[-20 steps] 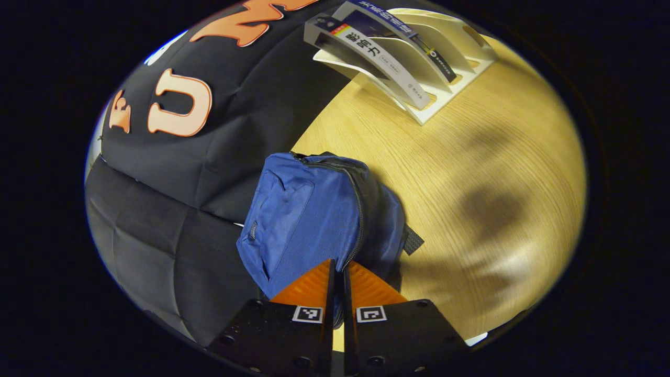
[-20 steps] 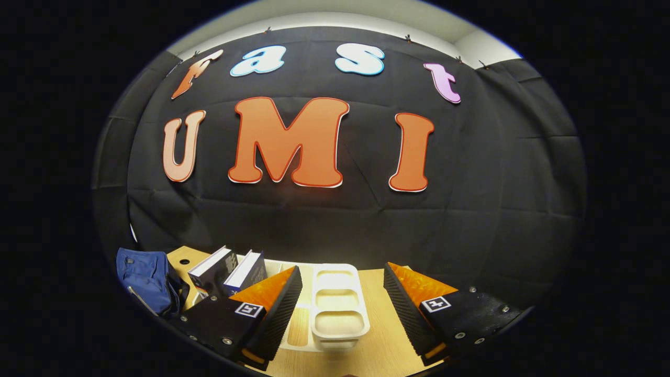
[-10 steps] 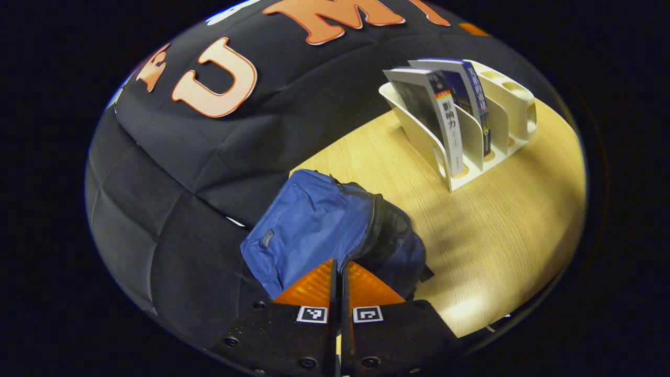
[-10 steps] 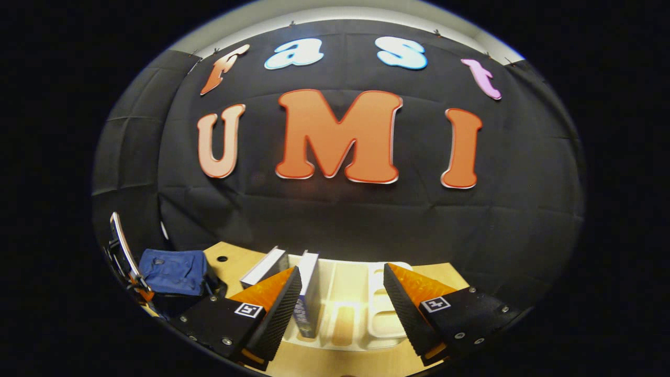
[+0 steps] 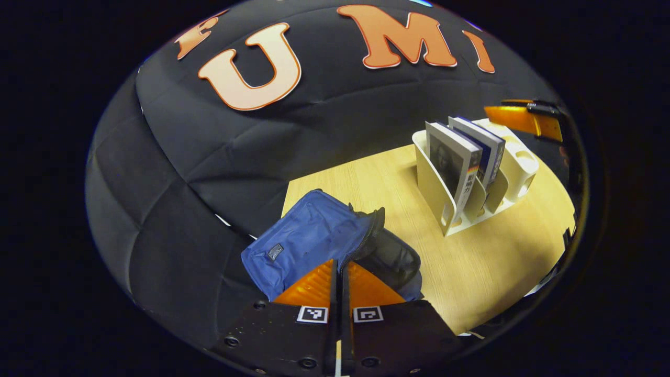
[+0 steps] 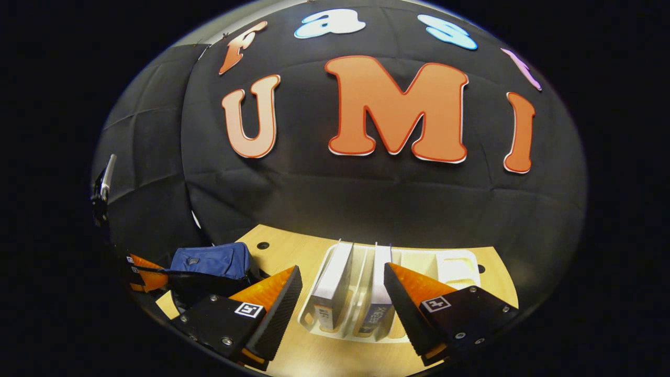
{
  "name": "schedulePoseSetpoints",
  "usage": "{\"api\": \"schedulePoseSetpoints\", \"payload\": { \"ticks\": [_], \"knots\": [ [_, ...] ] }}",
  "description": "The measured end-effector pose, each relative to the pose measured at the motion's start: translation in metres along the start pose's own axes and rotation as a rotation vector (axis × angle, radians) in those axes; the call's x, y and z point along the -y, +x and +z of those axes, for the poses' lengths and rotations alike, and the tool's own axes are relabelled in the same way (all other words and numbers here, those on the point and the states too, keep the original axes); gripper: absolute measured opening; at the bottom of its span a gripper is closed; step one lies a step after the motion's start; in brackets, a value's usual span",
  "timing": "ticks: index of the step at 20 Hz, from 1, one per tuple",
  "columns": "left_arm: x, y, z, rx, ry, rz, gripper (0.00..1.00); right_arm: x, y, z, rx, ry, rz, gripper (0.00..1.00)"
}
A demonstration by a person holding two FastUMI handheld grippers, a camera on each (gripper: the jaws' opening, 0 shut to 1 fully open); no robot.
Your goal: Open the schoolbag, grab two books from the bookshelf and put them into the schoolbag.
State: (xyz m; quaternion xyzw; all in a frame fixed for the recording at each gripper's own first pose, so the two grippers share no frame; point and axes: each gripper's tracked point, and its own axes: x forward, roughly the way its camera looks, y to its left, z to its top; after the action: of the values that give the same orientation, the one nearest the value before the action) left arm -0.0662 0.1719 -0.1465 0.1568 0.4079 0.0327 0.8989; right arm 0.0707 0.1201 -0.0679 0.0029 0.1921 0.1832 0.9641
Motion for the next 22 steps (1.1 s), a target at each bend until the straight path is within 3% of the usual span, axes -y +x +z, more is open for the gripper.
{"api": "schedulePoseSetpoints", "payload": {
  "ticks": [1, 4, 7, 15, 19, 22],
  "knots": [
    [-0.008, 0.0, 0.006, 0.004, -0.008, -0.007, 0.0, -0.008, 0.008, -0.004, -0.035, -0.009, 0.01, 0.94],
    [-0.022, 0.002, 0.014, -0.001, -0.095, -0.079, 0.04, -0.018, 0.032, -0.012, -0.157, 0.074, -0.015, 0.94],
    [-0.033, 0.001, 0.018, -0.036, -0.158, -0.161, 0.04, -0.02, 0.058, -0.029, -0.3, 0.06, -0.063, 0.94],
    [-0.054, 0.011, 0.043, -0.052, -0.163, -0.269, 0.03, -0.013, 0.096, -0.055, -0.518, -0.05, -0.179, 0.95],
    [-0.063, 0.016, 0.051, -0.046, -0.163, -0.292, 0.02, -0.022, 0.106, -0.081, -0.664, 0.02, -0.153, 0.94],
    [-0.066, 0.021, 0.052, -0.049, -0.165, -0.308, 0.02, -0.014, 0.112, -0.084, -0.697, 0.038, -0.192, 0.92]
  ]
}}
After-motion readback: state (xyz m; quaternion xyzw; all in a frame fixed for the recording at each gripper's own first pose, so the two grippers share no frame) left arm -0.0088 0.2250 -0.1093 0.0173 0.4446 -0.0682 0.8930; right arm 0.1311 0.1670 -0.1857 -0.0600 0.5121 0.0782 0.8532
